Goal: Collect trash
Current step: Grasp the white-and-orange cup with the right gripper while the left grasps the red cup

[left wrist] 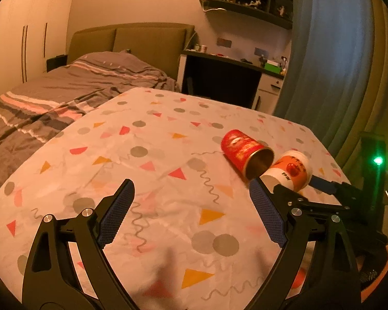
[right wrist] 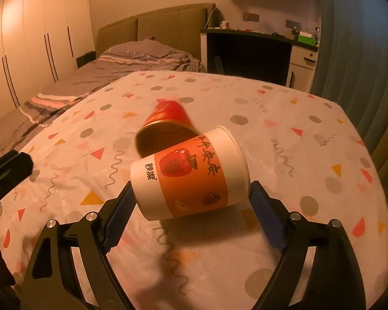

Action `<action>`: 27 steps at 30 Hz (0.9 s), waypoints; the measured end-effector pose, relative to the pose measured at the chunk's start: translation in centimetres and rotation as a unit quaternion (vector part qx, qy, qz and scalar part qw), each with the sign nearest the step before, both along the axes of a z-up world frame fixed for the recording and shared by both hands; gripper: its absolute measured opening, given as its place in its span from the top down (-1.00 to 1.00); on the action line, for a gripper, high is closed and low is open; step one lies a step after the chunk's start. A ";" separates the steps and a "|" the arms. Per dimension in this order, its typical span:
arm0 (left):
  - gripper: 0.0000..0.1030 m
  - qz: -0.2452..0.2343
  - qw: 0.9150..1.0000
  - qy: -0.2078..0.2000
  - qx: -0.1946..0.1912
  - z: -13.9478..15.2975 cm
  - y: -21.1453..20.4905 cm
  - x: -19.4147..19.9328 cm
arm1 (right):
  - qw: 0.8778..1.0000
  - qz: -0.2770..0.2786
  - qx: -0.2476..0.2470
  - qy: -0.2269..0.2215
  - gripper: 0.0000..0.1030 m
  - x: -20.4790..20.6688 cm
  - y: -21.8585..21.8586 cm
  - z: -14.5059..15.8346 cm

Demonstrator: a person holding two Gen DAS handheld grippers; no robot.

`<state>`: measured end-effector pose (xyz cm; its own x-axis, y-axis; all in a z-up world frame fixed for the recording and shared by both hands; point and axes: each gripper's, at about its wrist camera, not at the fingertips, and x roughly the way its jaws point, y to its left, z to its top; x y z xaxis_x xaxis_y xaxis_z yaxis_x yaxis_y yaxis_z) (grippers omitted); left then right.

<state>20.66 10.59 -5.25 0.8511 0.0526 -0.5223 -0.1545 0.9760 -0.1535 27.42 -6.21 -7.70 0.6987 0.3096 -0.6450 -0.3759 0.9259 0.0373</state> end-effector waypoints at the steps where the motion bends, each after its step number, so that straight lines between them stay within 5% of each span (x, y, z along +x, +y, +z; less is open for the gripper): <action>1: -0.72 -0.002 1.000 0.000 0.000 0.0 -0.2 0.2 | 1.000 -0.003 0.002 -0.003 -0.63 -0.2 -0.3 0.1; 13: -0.72 -0.032 0.999 0.041 -0.009 -2.2 -2.2 5.3 | 0.993 -0.082 0.070 -0.043 -0.63 -3.4 -6.8 3.1; 19: -0.52 -0.031 0.997 0.066 -0.008 -2.9 -2.6 8.5 | 0.989 -0.097 0.102 -0.044 -0.63 -4.0 -8.7 3.2; 22: -0.38 -0.034 0.997 0.070 -0.005 -2.8 -2.9 9.5 | 0.988 -0.098 0.109 -0.044 -0.63 -3.9 -8.9 3.3; 27: 0.31 -0.045 0.995 0.094 0.004 -3.6 -3.5 11.2 | 0.987 -0.104 0.117 -0.048 -0.63 -3.9 -9.6 3.5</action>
<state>31.90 7.12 -8.90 0.7403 -0.0137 -0.6721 -0.0921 0.9883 -0.1216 23.52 -15.85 -4.20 0.8173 0.2863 -0.5000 -0.1915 0.9535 0.2328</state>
